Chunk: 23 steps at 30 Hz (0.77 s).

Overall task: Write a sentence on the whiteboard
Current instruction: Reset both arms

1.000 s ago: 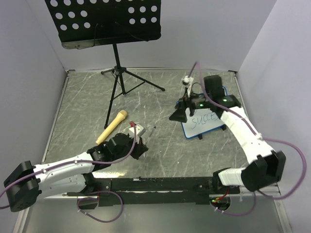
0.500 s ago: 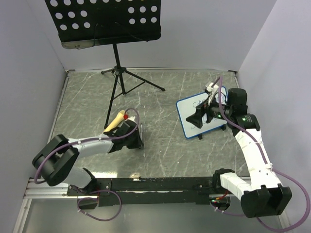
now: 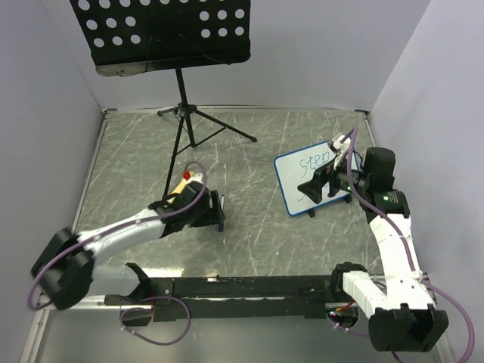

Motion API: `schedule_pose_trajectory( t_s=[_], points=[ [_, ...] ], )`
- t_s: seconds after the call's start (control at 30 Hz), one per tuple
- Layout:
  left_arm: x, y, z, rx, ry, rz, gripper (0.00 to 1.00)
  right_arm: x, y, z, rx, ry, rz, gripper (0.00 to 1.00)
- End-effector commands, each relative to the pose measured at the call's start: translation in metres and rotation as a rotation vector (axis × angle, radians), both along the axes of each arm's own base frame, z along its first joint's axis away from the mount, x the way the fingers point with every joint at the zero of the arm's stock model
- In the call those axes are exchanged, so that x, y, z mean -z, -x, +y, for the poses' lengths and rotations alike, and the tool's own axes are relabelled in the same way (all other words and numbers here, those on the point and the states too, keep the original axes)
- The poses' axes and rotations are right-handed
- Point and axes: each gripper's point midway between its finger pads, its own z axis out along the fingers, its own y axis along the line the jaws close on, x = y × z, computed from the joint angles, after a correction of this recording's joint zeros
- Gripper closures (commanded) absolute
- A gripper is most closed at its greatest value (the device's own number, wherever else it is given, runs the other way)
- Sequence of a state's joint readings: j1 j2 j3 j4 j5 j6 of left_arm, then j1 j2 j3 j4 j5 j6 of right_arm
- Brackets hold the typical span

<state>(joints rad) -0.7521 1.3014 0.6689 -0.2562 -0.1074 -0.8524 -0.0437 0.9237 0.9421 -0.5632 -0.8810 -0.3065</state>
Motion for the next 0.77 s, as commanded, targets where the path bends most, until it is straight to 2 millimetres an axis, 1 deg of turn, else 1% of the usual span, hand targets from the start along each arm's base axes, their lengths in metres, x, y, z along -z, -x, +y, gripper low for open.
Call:
schedule_pose_trajectory(
  t_s=[0.0,0.03,0.07,0.1,0.13,0.17,0.2,0.23,0.27,0.33,0.37,0.43,0.53,0.57,0.7,0.73],
  points=[
    [-0.097,-0.013,-0.001,0.041,0.123,-0.26,0.23,-0.036,-0.005,-0.02,0.173,0.016,-0.072,0.0],
    [-0.113,-0.015,0.003,0.024,0.144,-0.315,0.17,-0.044,-0.01,-0.032,0.268,0.028,-0.085,0.0],
    [-0.129,-0.015,0.006,0.014,0.18,-0.364,0.01,-0.049,-0.009,-0.037,0.314,0.02,-0.087,0.0],
    [-0.166,-0.014,0.01,-0.002,0.27,-0.467,0.01,-0.059,-0.005,-0.041,0.375,-0.013,-0.088,0.0],
    [-0.179,-0.011,0.014,-0.003,0.304,-0.51,0.01,-0.066,-0.005,-0.054,0.471,-0.012,-0.098,0.0],
    [-0.195,-0.01,0.019,-0.012,0.336,-0.554,0.03,-0.07,-0.004,-0.06,0.527,-0.026,-0.101,0.0],
    [-0.217,-0.005,0.026,-0.02,0.378,-0.614,0.03,-0.08,0.003,-0.064,0.577,-0.064,-0.107,0.0],
    [-0.234,-0.003,0.031,-0.018,0.385,-0.652,0.03,-0.086,0.009,-0.069,0.615,-0.067,-0.112,0.0],
    [-0.243,-0.002,0.036,-0.021,0.379,-0.674,0.03,-0.09,0.01,-0.079,0.679,-0.061,-0.122,0.0],
    [-0.262,0.003,0.046,-0.021,0.345,-0.702,0.03,-0.1,0.021,-0.084,0.712,-0.052,-0.13,0.0],
    [-0.266,0.003,0.049,-0.023,0.327,-0.709,0.03,-0.1,0.023,-0.09,0.748,-0.042,-0.127,0.0],
    [-0.275,0.007,0.055,-0.008,0.298,-0.728,0.03,-0.106,0.028,-0.094,0.764,-0.03,-0.136,0.0],
    [-0.287,0.01,0.058,0.01,0.294,-0.762,0.03,-0.106,0.032,-0.098,0.78,-0.008,-0.16,0.0],
    [-0.287,0.011,0.058,0.012,0.289,-0.761,0.03,-0.109,0.033,-0.099,0.778,-0.006,-0.187,0.0],
    [-0.289,0.011,0.061,0.001,0.289,-0.768,0.03,-0.106,0.029,-0.098,0.775,-0.013,-0.193,0.0],
    [-0.287,0.011,0.062,0.001,0.286,-0.767,0.03,-0.106,0.028,-0.098,0.774,-0.01,-0.194,0.0]
  ],
)
